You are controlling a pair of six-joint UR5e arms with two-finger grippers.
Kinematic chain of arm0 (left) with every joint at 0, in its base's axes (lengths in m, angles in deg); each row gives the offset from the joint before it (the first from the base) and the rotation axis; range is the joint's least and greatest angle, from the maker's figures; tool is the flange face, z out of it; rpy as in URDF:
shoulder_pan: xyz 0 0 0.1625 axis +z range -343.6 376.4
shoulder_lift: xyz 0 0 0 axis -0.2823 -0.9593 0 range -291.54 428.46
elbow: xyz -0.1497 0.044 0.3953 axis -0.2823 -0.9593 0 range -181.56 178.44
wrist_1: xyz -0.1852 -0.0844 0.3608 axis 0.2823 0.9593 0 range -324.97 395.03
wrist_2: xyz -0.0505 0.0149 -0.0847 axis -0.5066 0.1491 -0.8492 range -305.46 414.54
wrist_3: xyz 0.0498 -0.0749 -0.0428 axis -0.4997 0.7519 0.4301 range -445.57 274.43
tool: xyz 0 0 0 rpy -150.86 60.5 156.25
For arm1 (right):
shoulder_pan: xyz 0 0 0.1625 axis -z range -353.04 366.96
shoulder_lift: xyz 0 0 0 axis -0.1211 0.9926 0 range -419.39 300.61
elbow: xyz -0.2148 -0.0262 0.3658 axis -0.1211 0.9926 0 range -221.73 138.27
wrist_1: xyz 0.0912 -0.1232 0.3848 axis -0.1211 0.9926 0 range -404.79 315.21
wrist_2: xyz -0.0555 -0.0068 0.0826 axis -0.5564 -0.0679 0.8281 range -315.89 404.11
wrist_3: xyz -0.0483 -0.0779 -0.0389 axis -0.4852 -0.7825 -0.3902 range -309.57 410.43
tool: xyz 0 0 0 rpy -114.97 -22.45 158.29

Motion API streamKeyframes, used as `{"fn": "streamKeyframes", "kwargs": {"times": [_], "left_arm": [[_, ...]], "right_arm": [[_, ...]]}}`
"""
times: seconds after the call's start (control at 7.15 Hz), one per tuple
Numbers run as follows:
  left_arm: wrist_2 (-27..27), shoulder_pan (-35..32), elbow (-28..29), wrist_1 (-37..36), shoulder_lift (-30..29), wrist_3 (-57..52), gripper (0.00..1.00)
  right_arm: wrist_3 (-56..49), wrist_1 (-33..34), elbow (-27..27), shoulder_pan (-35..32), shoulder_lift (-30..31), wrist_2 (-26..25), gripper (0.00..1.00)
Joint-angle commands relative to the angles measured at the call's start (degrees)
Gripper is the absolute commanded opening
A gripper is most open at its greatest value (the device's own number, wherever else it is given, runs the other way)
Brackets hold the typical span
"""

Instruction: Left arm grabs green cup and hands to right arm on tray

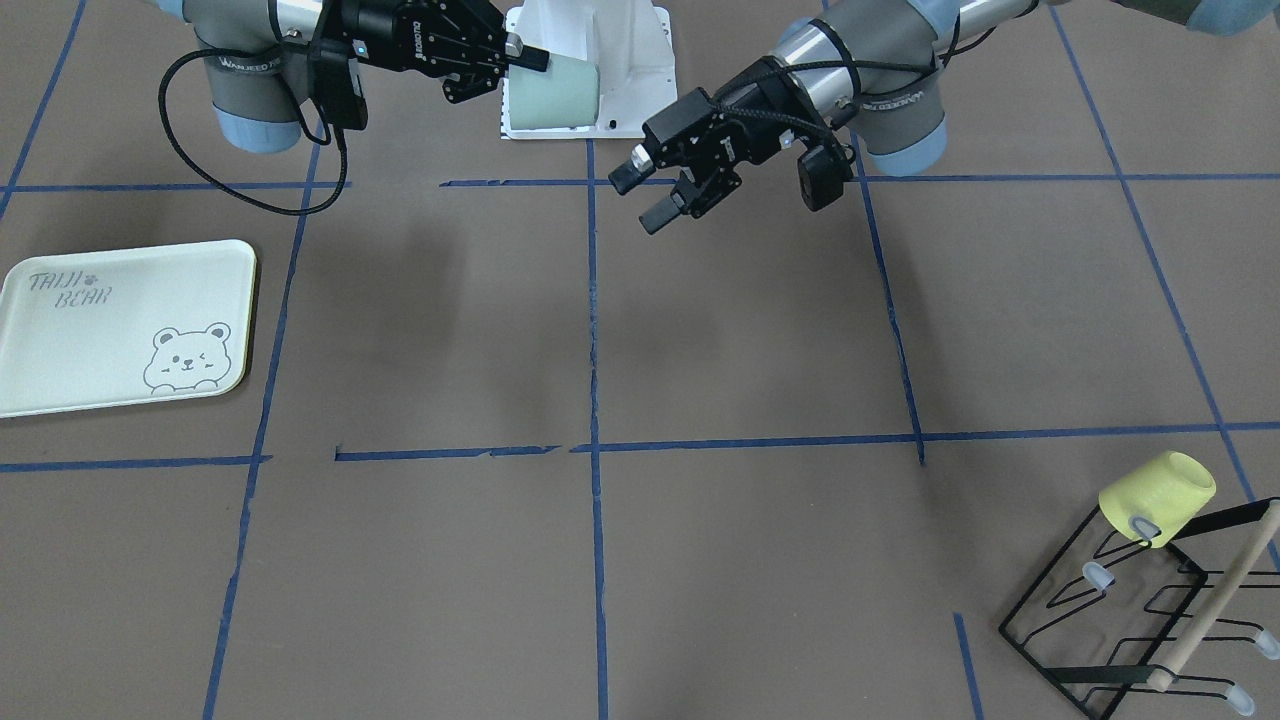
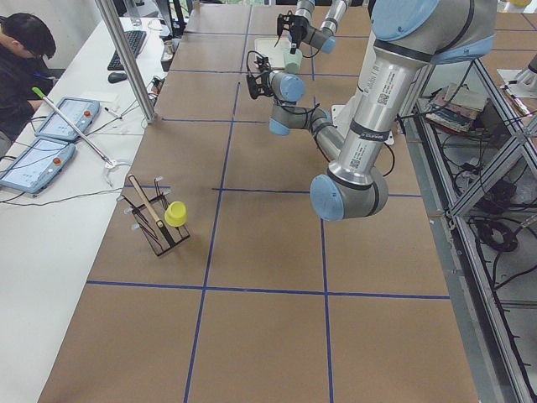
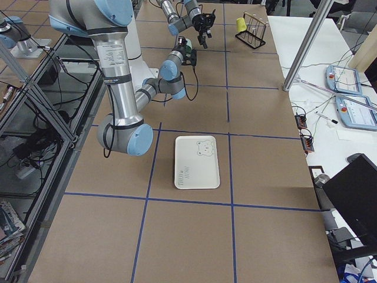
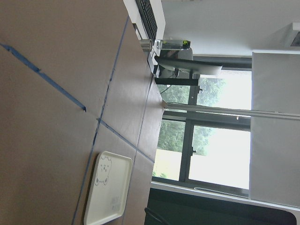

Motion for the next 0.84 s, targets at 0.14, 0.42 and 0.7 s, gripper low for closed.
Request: {"fn": "streamKeyframes", "kwargs": {"times": [0.14, 0.42, 0.7], "left_arm": [[-13.69, -9.39, -2.48, -29.18, -0.14, -17.37, 1.00], [-20.32, -14.77, -10.35, -55.85, 0.21, -35.62, 1.00], [-20.08, -15.75, -20.99, -85.75, 0.47, -58.37, 1.00]], "right_arm": [[-1.71, 30.34, -5.38, -11.87, -1.18, 14.32, 0.00], [-13.61, 53.55, -8.64, -15.08, -2.33, 17.62, 0.00], [-30.10, 80.85, -13.64, -17.27, -2.33, 17.36, 0.00]]}}
